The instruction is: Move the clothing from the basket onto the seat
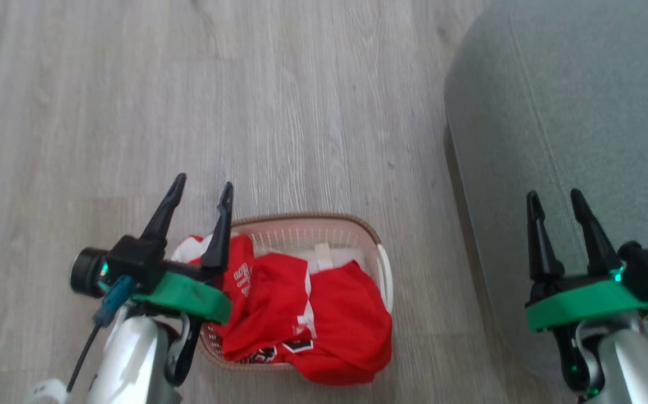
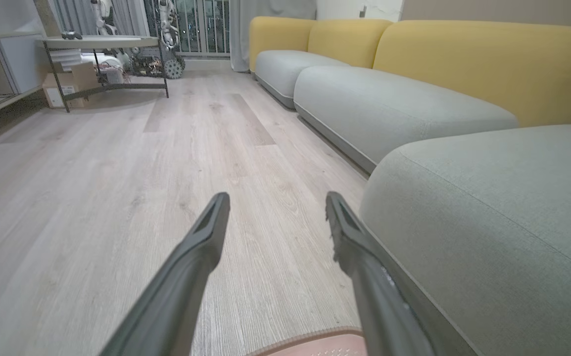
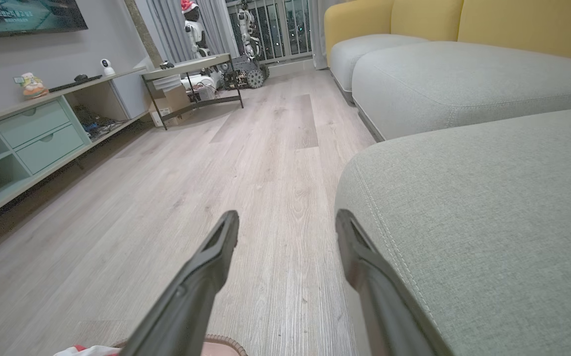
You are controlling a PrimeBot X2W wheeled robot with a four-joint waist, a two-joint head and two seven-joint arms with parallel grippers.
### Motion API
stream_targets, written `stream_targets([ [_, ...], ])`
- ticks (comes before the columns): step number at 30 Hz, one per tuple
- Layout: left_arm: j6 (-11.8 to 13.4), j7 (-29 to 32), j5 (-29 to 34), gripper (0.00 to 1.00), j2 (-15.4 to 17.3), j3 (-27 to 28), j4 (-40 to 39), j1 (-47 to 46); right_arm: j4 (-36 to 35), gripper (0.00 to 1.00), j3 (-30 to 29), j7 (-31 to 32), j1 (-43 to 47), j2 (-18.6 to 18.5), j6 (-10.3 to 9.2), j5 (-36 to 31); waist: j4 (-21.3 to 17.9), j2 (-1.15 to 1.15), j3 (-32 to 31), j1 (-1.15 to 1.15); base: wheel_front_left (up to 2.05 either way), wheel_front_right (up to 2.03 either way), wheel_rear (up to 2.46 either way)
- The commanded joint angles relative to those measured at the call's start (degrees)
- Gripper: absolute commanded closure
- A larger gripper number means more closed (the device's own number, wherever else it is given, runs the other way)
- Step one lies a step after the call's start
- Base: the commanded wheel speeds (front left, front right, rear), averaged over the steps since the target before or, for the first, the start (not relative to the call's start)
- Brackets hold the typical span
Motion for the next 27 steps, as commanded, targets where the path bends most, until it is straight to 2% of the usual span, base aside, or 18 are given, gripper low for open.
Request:
stream_targets([
  [1, -0.03, -0.71, 0.29, 0.0, 0.46, 1.44, -1.21, -2.79, -1.75, 0.0, 1.1, -0.19, -2.25, -1.22, -0.01, 0.34, -0.92, 0.0, 1.96, 0.0, 0.0, 0.0, 0.0],
  [11, -0.5, 0.8, -0.72, 0.0, 0.44, -0.82, 10.34, -9.26, -3.36, 0.0, 0.27, -0.56, -6.53, -0.61, -0.01, 1.32, -3.31, 0.0, 10.14, 0.0, 0.0, 0.0, 0.0],
  [27, -1.2, 5.33, -2.44, 0.0, 0.94, -4.93, 34.8, -23.45, -8.76, 0.0, 1.12, -0.7, -13.67, -0.23, -0.01, 3.14, -5.95, 0.0, 23.07, 0.0, 0.0, 0.0, 0.0],
])
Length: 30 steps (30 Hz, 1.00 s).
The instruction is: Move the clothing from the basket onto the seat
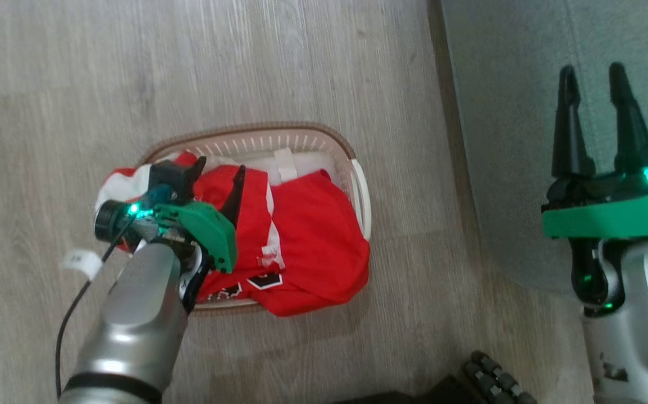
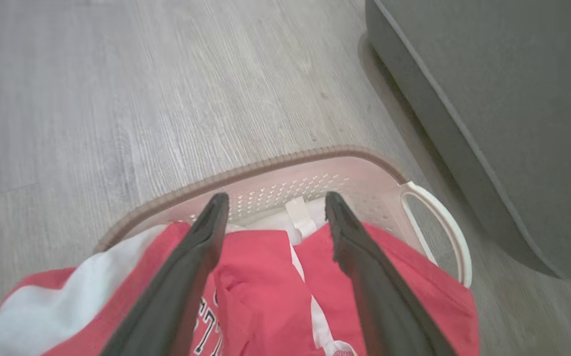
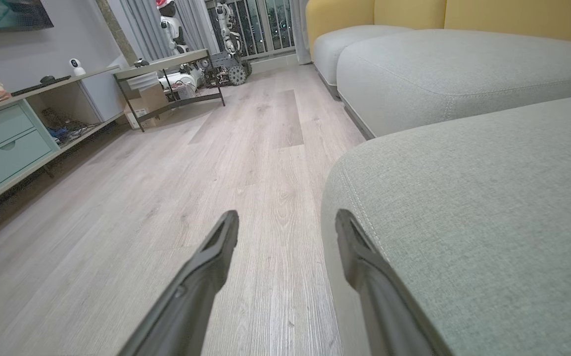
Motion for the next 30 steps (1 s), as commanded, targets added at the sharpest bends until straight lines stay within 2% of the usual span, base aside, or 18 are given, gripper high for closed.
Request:
stream_targets([
  [1, -0.17, 0.46, -0.16, 0.0, 1.02, 0.52, 1.74, -2.21, -2.57, 0.0, 1.14, -0.51, -0.97, -0.1, -0.01, -0.4, -1.0, 0.0, 3.18, -0.01, 0.0, 0.0, 0.0],
  [5, -0.32, 3.86, -2.05, 0.0, 0.78, -1.71, 9.6, -7.28, -3.79, 0.0, 1.17, -0.52, -3.1, 0.41, -0.01, -1.01, -1.93, 0.0, 7.51, -0.01, 0.0, 0.0, 0.0],
  [16, -0.34, 6.52, -3.52, 0.0, 1.08, -5.58, 20.45, -16.42, -6.75, 0.0, 1.92, -0.52, -6.66, 0.5, -0.01, -1.92, -3.63, 0.0, 15.67, -0.01, 0.0, 0.0, 0.0],
  [26, 3.72, 12.48, -0.66, 0.0, 2.79, -8.7, 26.6, -21.76, -9.63, 0.0, 2.59, -0.52, -7.88, 0.48, -0.01, -2.74, -4.99, 0.0, 20.92, -0.01, 0.0, 0.0, 0.0],
  [30, 3.66, 14.36, -0.51, 0.0, 3.79, -9.36, 27.24, -21.77, -9.81, 0.0, 3.21, -0.52, -8.1, 0.65, -0.01, -2.89, -5.78, 0.0, 21.92, -0.01, 0.0, 0.0, 0.0],
])
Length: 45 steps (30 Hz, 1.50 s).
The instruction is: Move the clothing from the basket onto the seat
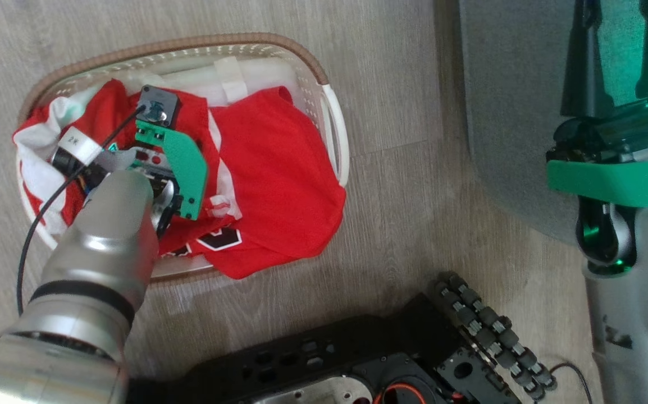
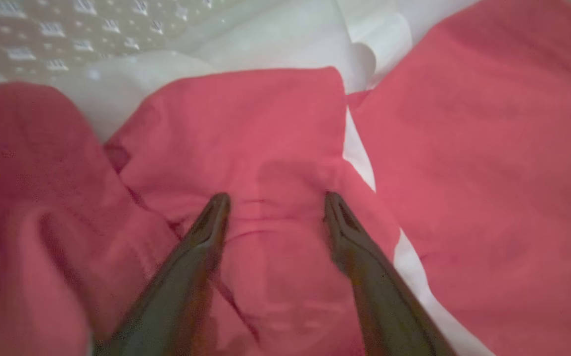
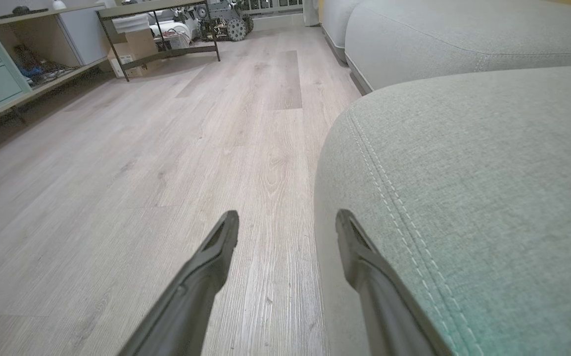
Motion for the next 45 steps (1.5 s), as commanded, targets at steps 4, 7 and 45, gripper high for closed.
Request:
stream_targets([
  [4, -0.51, 2.89, 0.61, 0.0, 2.53, -0.46, 0.5, 0.9, -2.1, 0.0, 1.04, -0.36, 0.8, 0.16, -0.01, -0.53, -0.78, 0.0, 1.12, 0.0, 0.0, 0.0, 0.0],
  [7, -0.82, 4.05, 0.57, 0.47, 3.25, -0.86, 0.63, 0.75, -2.0, 0.0, 1.19, -0.36, 0.68, 0.23, -0.01, -0.52, -1.2, 0.0, 1.37, 0.0, 0.0, 0.0, 0.0],
  [45, -3.94, -16.6, -15.34, 1.0, -1.5, -8.03, -7.84, 14.83, 4.63, 0.0, 1.25, -0.36, 7.81, -0.33, -0.01, 0.53, 4.41, 0.0, -30.7, 0.0, 0.0, 0.0, 0.0],
])
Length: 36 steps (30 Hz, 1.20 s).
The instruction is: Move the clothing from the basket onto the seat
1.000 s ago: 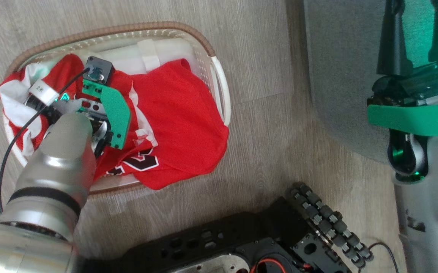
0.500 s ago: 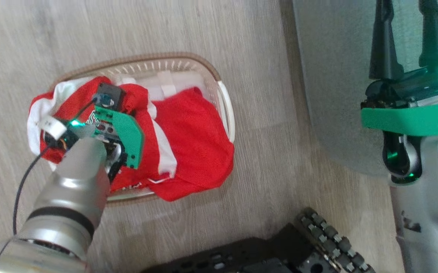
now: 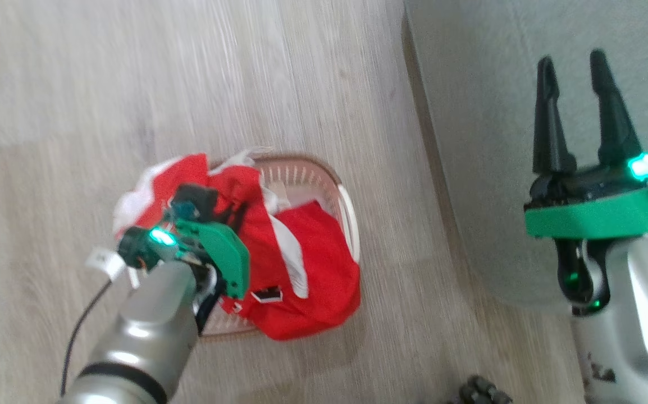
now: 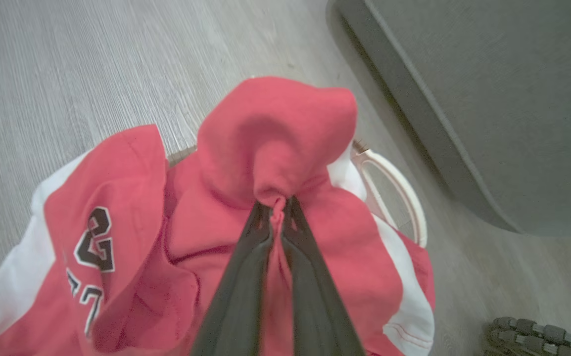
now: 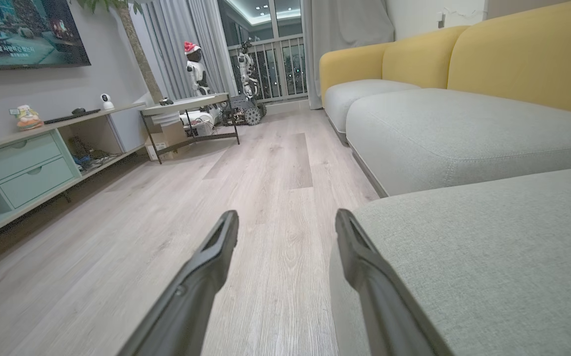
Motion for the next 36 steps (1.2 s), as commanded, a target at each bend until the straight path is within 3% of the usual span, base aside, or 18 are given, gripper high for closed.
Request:
stream_targets([
  [1, 0.07, -1.47, -1.28, 1.0, 0.62, -0.01, -2.66, 1.4, -1.2, 0.0, 0.94, -0.36, 1.96, -0.58, -0.01, 0.48, 1.56, -0.01, -6.45, 0.0, 0.0, 0.0, 0.0],
  [10, 0.06, -3.75, -7.48, 1.0, 3.63, -2.56, -13.25, 5.42, 0.25, 0.0, 1.44, -0.36, 7.09, -2.02, -0.01, 1.28, 4.77, -0.01, -15.36, 0.0, 0.0, 0.0, 0.0],
  [18, 0.71, -3.92, -8.75, 1.0, 5.58, -1.39, -24.62, 5.7, 0.47, 0.0, 1.52, -0.36, 10.49, -2.87, -0.01, 1.82, 6.71, -0.01, -19.4, 0.0, 0.0, 0.0, 0.0],
  [28, 4.78, 3.13, -9.43, 1.0, 9.72, -0.46, -46.04, 6.55, 0.93, 0.0, 2.99, -0.36, 14.02, -3.17, -0.01, 2.43, 7.15, -0.01, -23.76, 0.0, 0.0, 0.0, 0.0],
  [36, 7.15, 8.25, -9.51, 1.0, 12.07, 0.27, -57.16, 5.36, 0.79, 0.0, 4.06, -0.36, 14.97, -3.47, -0.01, 2.75, 7.26, -0.01, -24.41, 0.0, 0.0, 0.0, 0.0],
])
